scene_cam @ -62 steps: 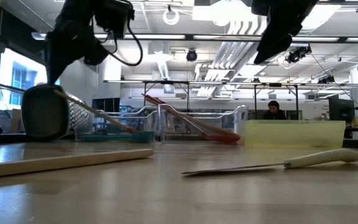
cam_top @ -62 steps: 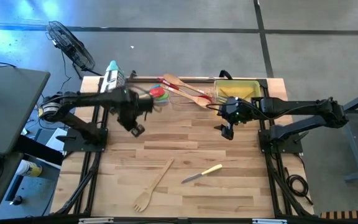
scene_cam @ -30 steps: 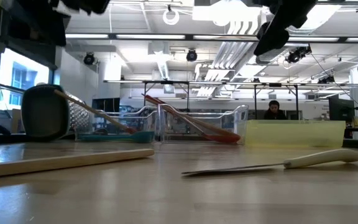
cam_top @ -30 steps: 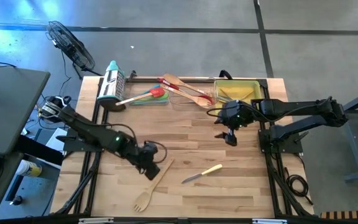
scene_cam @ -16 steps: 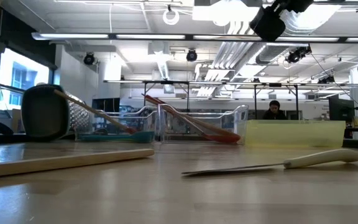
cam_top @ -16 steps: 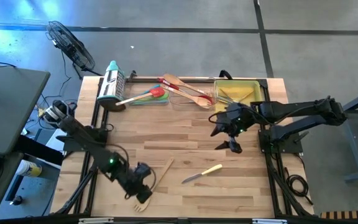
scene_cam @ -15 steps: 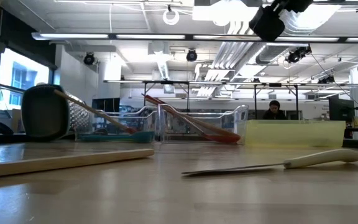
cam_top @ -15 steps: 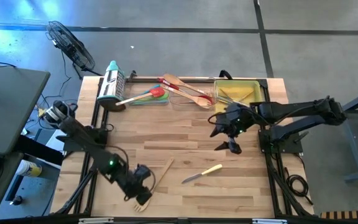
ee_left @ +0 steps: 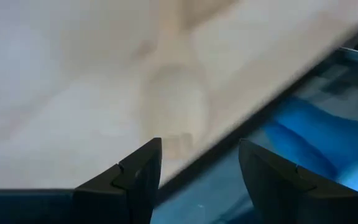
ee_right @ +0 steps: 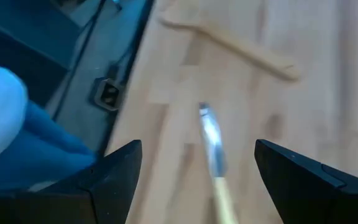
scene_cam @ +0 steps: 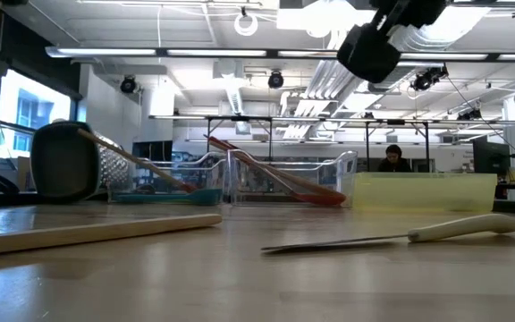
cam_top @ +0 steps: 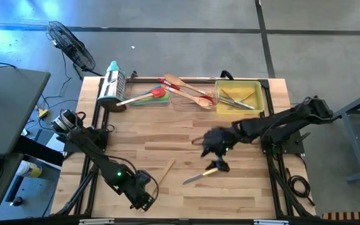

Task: Pick & Place Kitchen Items
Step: Put the brown serving spork into the right transparent bin

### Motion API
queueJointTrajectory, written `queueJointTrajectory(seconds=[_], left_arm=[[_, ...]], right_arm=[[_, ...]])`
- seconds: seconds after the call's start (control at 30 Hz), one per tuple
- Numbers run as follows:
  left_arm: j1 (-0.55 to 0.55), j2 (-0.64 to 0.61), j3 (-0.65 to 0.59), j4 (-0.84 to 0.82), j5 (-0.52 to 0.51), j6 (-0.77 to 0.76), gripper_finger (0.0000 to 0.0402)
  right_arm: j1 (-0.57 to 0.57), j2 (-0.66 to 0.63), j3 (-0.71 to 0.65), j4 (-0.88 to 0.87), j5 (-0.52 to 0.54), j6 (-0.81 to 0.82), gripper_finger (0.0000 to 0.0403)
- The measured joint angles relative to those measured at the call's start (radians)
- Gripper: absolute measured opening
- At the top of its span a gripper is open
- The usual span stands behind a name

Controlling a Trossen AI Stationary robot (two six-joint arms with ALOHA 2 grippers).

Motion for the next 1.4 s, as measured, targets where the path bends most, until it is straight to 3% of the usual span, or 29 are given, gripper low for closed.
queueJointTrajectory(seconds=[0.17,0.6,1.4], left_arm=[[0.000,0.038,0.010,-0.084,-0.034,-0.002,0.0207],[0.020,0.155,0.021,-0.021,-0.028,0.009,0.0207],[0.083,0.188,0.021,0.022,-0.033,0.089,0.0207]], right_arm=[[0.108,0.023,0.000,0.069,0.004,0.107,0.0305],[0.303,0.018,0.000,0.112,0.150,0.294,0.0305],[0.378,0.018,0.000,0.115,0.230,0.325,0.0305]])
